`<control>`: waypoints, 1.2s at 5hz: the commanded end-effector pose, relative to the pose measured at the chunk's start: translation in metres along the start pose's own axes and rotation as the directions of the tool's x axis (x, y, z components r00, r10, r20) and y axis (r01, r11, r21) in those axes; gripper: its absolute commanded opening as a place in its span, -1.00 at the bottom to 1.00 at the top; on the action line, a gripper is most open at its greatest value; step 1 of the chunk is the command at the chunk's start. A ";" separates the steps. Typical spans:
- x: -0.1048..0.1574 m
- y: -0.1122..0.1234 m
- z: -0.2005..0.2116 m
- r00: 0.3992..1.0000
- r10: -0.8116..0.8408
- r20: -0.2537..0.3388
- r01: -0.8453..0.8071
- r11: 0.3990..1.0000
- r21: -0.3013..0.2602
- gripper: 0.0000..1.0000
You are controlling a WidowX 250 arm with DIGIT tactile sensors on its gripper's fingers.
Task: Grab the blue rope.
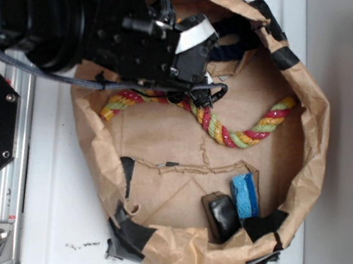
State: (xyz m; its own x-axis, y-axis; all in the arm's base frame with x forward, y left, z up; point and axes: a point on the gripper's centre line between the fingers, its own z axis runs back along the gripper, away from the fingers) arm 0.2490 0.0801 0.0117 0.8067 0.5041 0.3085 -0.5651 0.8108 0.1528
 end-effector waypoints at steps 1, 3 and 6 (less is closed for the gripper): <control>-0.004 0.004 -0.011 0.999 -0.033 -0.022 0.034 0.999 0.027 -1.00; -0.003 -0.005 -0.004 0.999 -0.051 -0.004 0.051 0.999 0.002 -1.00; 0.042 -0.055 0.121 0.991 -0.129 0.046 0.137 0.943 -0.303 -1.00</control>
State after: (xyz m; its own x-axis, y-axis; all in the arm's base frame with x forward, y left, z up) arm 0.2884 0.0203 0.1068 0.8815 0.3863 0.2715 -0.3825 0.9214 -0.0690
